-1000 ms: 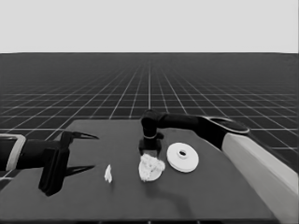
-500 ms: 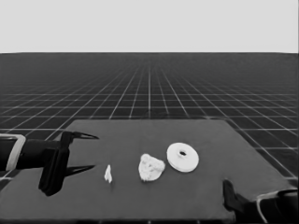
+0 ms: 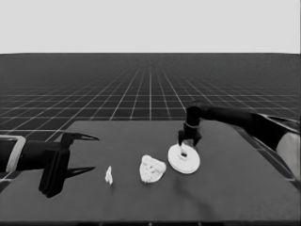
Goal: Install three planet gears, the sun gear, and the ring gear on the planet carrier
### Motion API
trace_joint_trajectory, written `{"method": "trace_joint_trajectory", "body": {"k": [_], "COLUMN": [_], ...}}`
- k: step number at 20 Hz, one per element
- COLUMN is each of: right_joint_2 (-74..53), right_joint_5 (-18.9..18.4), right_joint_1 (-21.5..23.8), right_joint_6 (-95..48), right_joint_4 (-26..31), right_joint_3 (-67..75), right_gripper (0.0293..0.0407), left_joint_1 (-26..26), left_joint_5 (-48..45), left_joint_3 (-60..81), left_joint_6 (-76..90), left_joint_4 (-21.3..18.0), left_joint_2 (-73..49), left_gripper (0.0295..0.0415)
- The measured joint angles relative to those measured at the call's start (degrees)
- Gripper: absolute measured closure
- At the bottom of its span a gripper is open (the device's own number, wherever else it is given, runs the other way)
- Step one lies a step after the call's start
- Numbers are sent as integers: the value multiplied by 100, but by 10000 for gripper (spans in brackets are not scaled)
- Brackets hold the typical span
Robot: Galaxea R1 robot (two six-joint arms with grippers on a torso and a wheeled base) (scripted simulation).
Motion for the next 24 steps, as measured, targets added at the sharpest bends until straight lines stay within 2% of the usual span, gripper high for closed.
{"method": "trace_joint_trajectory", "body": {"k": [2,4,8,12,13,14,22,24], "right_joint_2": [82,250,403,422,423,425,425,158], "right_joint_5": [-6,423,657,687,688,688,688,208], "right_joint_1": [-6,-683,-1000,-1027,-1027,-1027,-1027,-407], "right_joint_6": [-39,-208,-364,-384,-385,-385,-386,-90], "right_joint_4": [13,-510,-710,-731,-733,-733,-734,-284], "right_joint_3": [-182,-589,-954,-1000,-1002,-1003,-1005,-362], "right_gripper": [315,315,315,315,346,351,351,351], "left_joint_1": [0,0,0,0,0,0,0,0], "left_joint_5": [0,0,0,0,0,0,0,0], "left_joint_3": [0,0,0,0,0,0,0,0], "left_joint_6": [0,0,0,0,0,0,0,0], "left_joint_4": [0,0,0,0,0,0,0,0], "left_joint_2": [0,0,0,0,0,0,0,0], "left_gripper": [326,326,326,326,326,326,326,326]}}
